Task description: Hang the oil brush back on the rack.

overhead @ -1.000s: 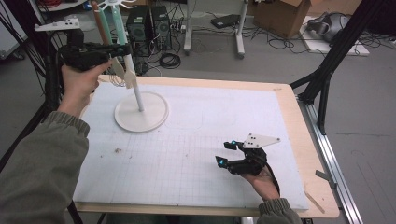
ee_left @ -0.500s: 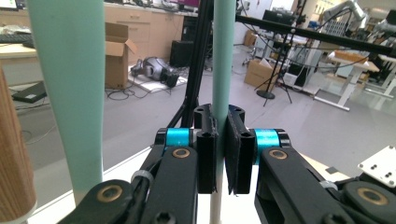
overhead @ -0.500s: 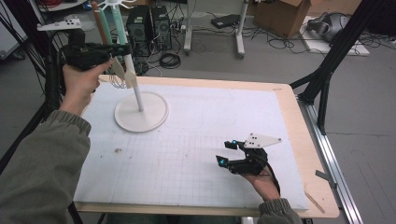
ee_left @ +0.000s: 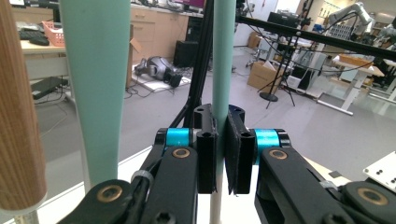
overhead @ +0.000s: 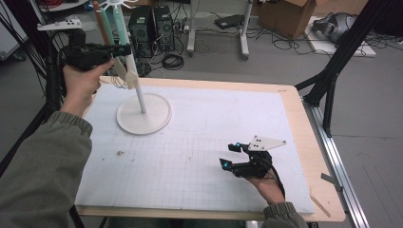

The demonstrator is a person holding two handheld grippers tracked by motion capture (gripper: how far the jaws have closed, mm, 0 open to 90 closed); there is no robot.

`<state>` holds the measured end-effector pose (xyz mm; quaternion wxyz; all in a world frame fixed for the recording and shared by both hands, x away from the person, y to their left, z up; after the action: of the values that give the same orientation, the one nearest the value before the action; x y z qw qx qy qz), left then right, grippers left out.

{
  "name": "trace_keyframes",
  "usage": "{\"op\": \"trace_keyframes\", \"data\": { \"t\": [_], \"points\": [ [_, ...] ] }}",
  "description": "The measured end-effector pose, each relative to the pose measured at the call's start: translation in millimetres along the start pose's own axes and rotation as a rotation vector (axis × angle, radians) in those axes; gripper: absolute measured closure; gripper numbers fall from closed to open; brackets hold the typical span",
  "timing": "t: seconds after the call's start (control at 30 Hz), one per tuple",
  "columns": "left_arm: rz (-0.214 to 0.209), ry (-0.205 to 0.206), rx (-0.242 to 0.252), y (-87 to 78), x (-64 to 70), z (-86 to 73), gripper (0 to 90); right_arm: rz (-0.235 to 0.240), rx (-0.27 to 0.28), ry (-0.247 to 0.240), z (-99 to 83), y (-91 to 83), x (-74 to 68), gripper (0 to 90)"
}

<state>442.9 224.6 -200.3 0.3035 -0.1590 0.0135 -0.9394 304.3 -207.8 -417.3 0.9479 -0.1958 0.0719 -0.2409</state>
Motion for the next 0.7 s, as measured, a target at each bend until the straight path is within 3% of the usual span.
{"op": "trace_keyframes", "data": {
  "t": [0.47, 0.7],
  "points": [
    [0.052, -0.007, 0.011, 0.3, -2.5, -3.3, 83.3, 0.007, 0.009, -0.004, 3.3, 1.5, -1.2, 32.2],
    [0.076, 0.015, 0.017, -1.4, 1.4, -2.5, 75.3, 0.011, 0.004, -0.003, 3.2, 1.9, -1.8, 32.2]
  ]
}}
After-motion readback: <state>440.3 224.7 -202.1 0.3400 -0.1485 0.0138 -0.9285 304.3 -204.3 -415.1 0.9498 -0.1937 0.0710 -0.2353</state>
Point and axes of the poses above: each handheld gripper's, and its own axes: y roughly forward along the jaws, z roughly out of its top, x roughly to its right, the point moved 3 cm from there along y, roughly forward along the jaws, and after that the axes turned 6 degrees about -y, right-handed, at the moved point
